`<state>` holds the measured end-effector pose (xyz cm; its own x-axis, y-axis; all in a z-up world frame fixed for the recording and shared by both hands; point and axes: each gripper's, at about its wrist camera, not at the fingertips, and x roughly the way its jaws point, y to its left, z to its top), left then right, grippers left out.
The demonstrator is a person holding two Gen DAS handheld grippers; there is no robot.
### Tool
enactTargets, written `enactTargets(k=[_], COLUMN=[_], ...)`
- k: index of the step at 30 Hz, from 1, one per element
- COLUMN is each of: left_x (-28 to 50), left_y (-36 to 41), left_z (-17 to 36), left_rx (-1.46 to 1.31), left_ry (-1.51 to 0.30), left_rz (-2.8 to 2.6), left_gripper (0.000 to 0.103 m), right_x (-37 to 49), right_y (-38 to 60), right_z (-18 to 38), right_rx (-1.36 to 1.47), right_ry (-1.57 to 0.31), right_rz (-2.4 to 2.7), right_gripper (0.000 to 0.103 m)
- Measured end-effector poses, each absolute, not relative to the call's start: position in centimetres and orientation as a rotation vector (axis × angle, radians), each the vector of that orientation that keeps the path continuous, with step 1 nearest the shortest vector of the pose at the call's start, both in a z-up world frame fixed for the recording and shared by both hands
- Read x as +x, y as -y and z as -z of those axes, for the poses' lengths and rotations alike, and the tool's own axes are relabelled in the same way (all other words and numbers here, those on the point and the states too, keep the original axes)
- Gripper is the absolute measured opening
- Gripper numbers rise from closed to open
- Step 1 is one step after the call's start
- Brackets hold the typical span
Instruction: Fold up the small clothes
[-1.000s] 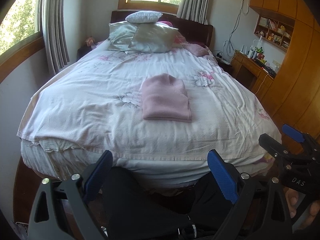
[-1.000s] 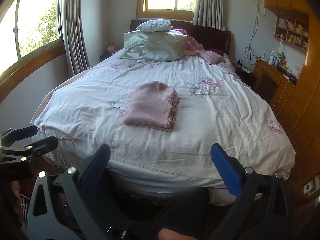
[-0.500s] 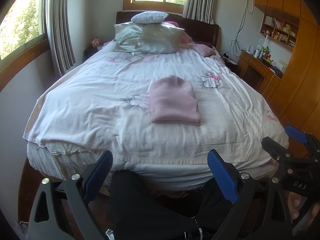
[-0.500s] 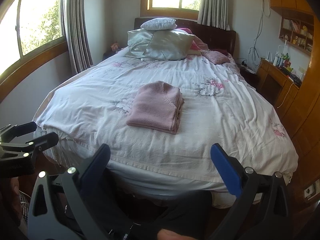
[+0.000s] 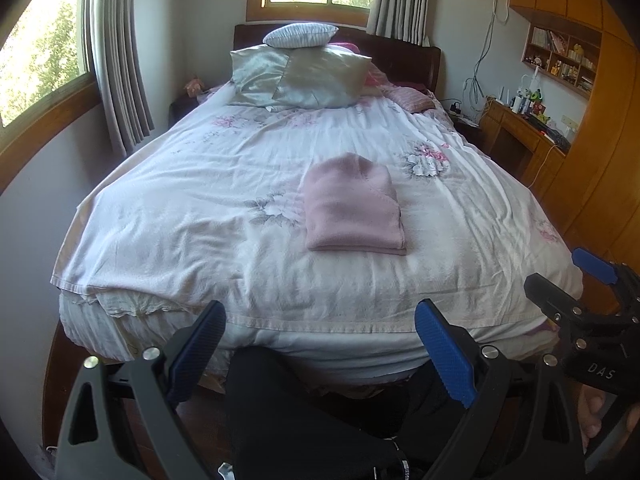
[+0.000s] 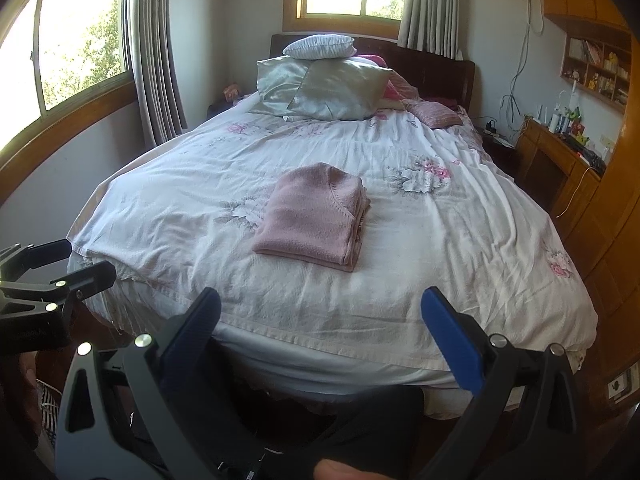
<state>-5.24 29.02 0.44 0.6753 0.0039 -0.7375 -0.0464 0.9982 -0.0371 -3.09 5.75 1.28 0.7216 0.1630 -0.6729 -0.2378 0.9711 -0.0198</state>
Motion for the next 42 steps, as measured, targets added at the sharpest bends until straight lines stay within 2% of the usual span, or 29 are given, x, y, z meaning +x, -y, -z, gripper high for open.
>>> enactTargets(k=[42], left_x=[-1.8], left_y=[-30.5], left_z=[1.3], left_rx=[-0.037], left_ry=[-0.867], left_rz=[-0.04], left_gripper=[0.096], right_x=[-0.7], right_y=[-6.2], right_z=[1.0], right_rx=[-0.093], right_ry=[-0.741], right_rz=[-0.239], right_gripper=[0.1])
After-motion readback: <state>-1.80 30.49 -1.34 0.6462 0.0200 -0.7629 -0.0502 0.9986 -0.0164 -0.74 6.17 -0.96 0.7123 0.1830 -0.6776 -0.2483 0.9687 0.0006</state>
